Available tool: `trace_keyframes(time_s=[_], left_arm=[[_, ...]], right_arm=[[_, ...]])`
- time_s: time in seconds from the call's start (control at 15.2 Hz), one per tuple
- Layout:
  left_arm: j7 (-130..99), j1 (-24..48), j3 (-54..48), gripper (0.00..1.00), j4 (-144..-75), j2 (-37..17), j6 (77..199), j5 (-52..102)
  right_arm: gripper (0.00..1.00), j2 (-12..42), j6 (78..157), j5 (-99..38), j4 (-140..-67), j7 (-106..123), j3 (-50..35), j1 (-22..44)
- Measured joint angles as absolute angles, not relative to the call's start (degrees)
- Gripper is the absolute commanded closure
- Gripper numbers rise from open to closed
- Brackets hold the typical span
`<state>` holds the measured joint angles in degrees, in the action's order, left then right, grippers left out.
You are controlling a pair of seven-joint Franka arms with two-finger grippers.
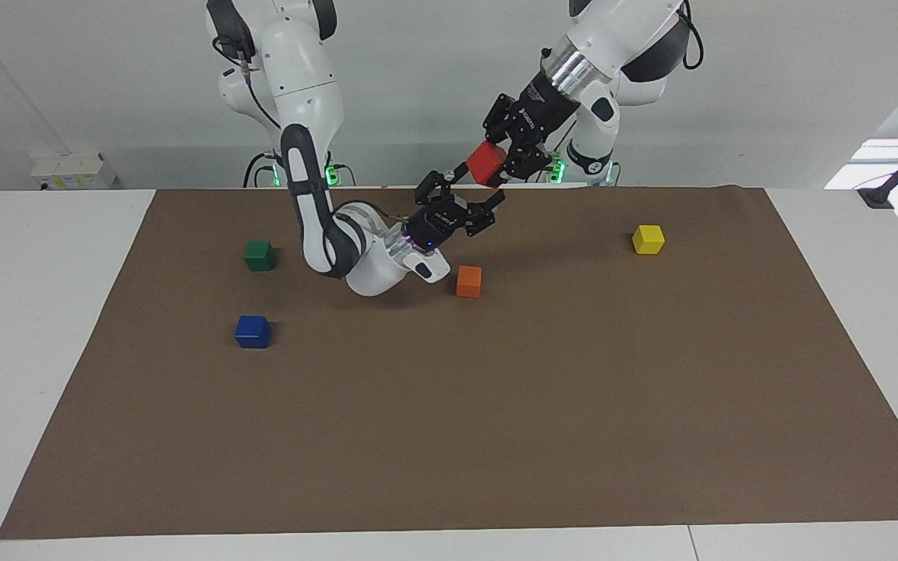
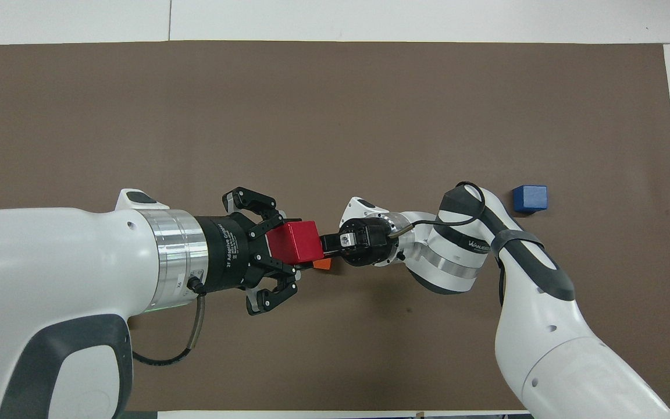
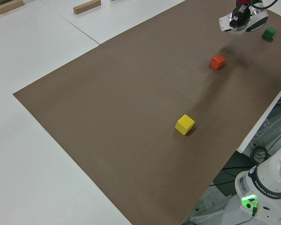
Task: Transfer red block to right arm and stack on blue block
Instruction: 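Close the right gripper on the red cube held by the left gripper, then open the left gripper and withdraw it while the right gripper pulls away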
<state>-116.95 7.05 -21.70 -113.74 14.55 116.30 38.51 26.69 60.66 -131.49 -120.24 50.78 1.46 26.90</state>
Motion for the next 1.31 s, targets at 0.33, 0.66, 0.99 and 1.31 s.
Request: trace_keyframes(time_s=[0.33,0.66,0.99,1.31], left_arm=[[-115.69,7.19,-21.7,1.0,-114.59,14.64,116.3,38.51],[-115.66,7.2,-21.68,1.0,-115.08,15.09,116.3,38.51],[-114.67,7.21,-21.4,0.5,-115.87,15.72,116.52,38.96],[-109.74,7.22,-21.49,0.0,-115.87,15.95,116.44,38.96]], right_arm=[[0.0,26.69,60.35,-131.57,-119.97,50.11,1.42,26.89],[1.0,26.69,60.31,-133.51,-119.84,50.11,0.14,27.27],[1.0,26.67,59.97,-133.91,-119.81,49.37,0.13,27.34],[1.0,26.65,60.08,-133.91,-119.56,49.7,0.28,27.28]])
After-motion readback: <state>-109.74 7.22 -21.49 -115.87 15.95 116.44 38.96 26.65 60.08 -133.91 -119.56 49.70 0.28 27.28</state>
